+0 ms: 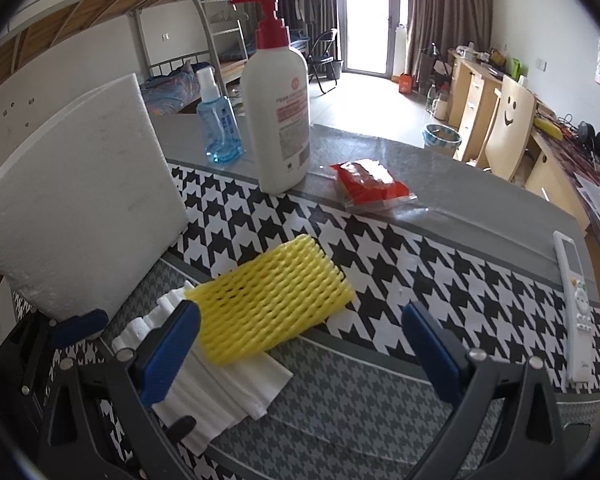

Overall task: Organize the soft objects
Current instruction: 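Move the left tool down to the white cloth stack while the right tool approaches the yellow mesh sponge, then close the left tool on the white cloths while the right tool closes on the yellow mesh sponge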

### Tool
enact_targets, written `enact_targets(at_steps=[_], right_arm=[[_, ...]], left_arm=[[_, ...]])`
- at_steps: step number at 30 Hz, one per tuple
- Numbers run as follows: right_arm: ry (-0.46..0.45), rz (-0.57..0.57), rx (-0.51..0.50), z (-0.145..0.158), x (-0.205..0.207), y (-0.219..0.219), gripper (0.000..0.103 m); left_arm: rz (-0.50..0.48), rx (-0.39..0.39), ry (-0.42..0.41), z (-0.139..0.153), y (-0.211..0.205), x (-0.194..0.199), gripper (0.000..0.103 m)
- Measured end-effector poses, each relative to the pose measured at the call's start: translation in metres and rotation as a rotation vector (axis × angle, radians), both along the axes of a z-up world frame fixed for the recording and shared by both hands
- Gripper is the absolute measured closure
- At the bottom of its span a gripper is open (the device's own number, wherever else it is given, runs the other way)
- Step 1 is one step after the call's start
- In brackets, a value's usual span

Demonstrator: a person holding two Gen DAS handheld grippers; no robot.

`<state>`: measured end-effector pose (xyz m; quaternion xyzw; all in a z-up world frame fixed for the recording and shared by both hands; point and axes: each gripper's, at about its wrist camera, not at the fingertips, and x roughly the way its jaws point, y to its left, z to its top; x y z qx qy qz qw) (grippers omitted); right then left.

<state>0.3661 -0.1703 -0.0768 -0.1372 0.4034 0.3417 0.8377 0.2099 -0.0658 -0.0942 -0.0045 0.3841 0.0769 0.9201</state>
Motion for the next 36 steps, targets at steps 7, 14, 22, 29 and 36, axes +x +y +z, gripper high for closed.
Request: enact_targets(at_steps=[7,14,22,29,36], right_arm=[[0.023,-0.008,-0.029,-0.014,0.011,0.007,0.001],[0.043,0.013,-0.029,-0.024,0.016,0.013,0.001],[0.030,0.048,-0.021,-0.029,0.011,0.022,0.006],[0.050,0.051,-0.059,-0.040,0.013,0.025,0.027],[0.074,0.064,-0.052,-0.040,0.013,0.023,0.041]], left_arm=[[0.000,0.018,0.076,-0.009,0.001,0.009,0.019],[-0.037,-0.039,0.102,-0.013,0.002,0.009,0.036],[-0.044,-0.048,0.088,-0.012,0.000,0.005,0.065],[-0.052,-0.050,0.084,-0.010,0.002,0.004,0.082],[-0.053,-0.039,0.085,-0.010,0.002,0.004,0.090]])
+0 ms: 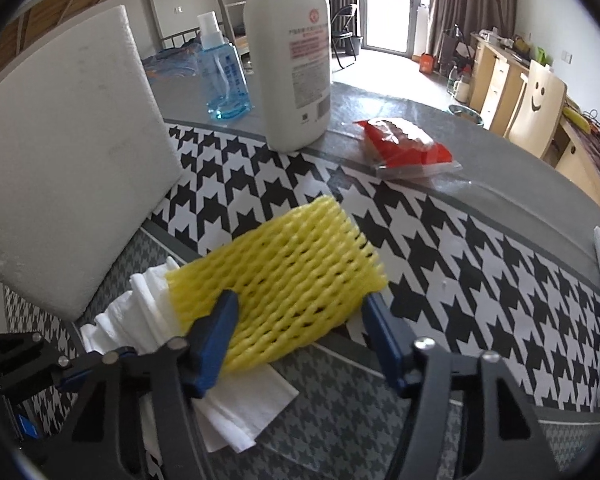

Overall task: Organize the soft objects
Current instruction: 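Close the left tool on the white cloths while the right tool closes on the yellow mesh sponge, then lift the white cloths with the left tool while the right tool lifts the yellow sponge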

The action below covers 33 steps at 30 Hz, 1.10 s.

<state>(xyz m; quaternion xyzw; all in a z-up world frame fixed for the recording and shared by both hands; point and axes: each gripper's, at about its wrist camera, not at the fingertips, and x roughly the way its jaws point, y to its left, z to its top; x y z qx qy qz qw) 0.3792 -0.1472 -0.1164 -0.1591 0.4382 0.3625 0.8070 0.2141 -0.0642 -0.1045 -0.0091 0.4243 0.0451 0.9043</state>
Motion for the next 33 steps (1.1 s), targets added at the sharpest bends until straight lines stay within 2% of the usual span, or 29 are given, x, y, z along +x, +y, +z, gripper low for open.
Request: enact_targets(at_steps=[6,9,19,33], right_arm=[[0.029,0.023,0.029,0.002,-0.003,-0.005,0.073],[0.028,0.019,0.036,0.004,-0.006,-0.011,0.081],[0.021,-0.015,0.091,0.016,-0.005,-0.037,0.083],[-0.029,-0.049,0.153,0.039,-0.017,-0.055,0.084]], left_arm=[[0.002,-0.009,-0.001,0.000,0.002,-0.001,0.091],[0.004,-0.012,-0.001,0.000,0.002,-0.002,0.092],[-0.005,-0.012,-0.006,0.003,0.000,-0.006,0.098],[-0.032,-0.010,-0.086,0.029,-0.002,-0.024,0.099]])
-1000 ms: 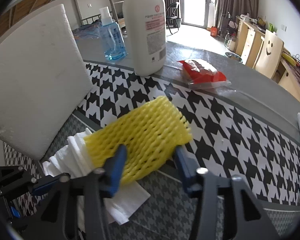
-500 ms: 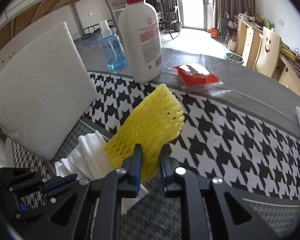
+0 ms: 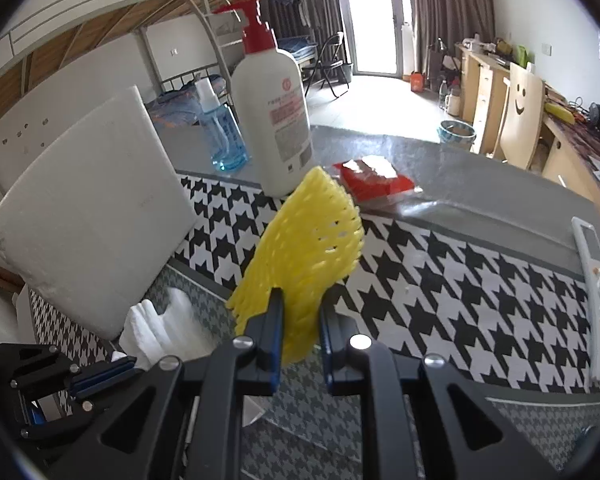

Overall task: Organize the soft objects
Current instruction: 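Lift the white cloths with the left tool while the right tool lifts the yellow sponge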

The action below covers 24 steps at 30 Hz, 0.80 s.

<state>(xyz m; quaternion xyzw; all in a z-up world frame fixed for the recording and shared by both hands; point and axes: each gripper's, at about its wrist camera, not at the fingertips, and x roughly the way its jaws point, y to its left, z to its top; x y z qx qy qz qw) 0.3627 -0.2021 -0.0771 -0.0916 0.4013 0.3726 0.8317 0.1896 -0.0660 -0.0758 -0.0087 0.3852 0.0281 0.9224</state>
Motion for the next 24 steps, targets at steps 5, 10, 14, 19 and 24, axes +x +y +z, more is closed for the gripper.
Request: enact_targets(at_steps=[5,10,14,19,24], right_arm=[[-0.020,0.001,0.011,0.007,-0.008,0.002,0.084],[-0.046,-0.009,0.038,0.020,-0.018,-0.004,0.084],[-0.078,-0.026,0.045,0.031,-0.028,-0.008,0.084],[-0.103,-0.050,0.069,0.044,-0.040,-0.014,0.084],[-0.120,-0.069,0.073,0.049,-0.049,-0.018,0.084]], left_arm=[[-0.003,0.004,-0.035,0.011,0.002,-0.004,0.099],[-0.011,0.009,-0.054,0.017,0.003,-0.006,0.099],[-0.011,0.020,-0.077,0.025,0.004,-0.010,0.099],[-0.021,0.024,-0.106,0.034,0.004,-0.015,0.099],[-0.032,0.022,-0.133,0.044,0.007,-0.019,0.099]])
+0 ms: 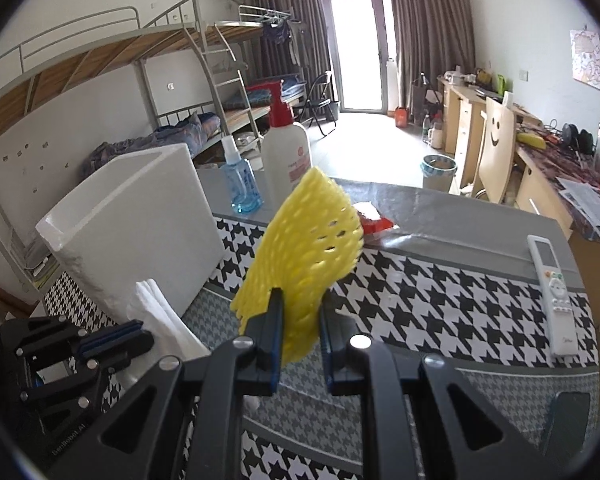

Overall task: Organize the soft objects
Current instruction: 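Lift the white cloths with the left tool while the right tool lifts the yellow sponge, then carry the white cloths and yellow sponge with both tools over the foam box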

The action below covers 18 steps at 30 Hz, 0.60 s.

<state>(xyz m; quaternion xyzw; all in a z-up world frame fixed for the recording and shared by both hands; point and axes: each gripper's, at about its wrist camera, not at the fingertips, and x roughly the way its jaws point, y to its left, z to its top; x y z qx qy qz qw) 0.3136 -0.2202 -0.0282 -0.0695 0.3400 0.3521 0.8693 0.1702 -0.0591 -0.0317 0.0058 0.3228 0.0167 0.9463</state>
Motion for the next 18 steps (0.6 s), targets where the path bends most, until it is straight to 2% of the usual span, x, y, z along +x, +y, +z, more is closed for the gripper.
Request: enact_targets(at_steps=[18], right_arm=[[-0.084,-0.089,0.078,0.028,-0.028,-0.017,0.084]], left_arm=[[-0.048,0.028,-0.096,0.035,0.003,-0.017,0.099]])
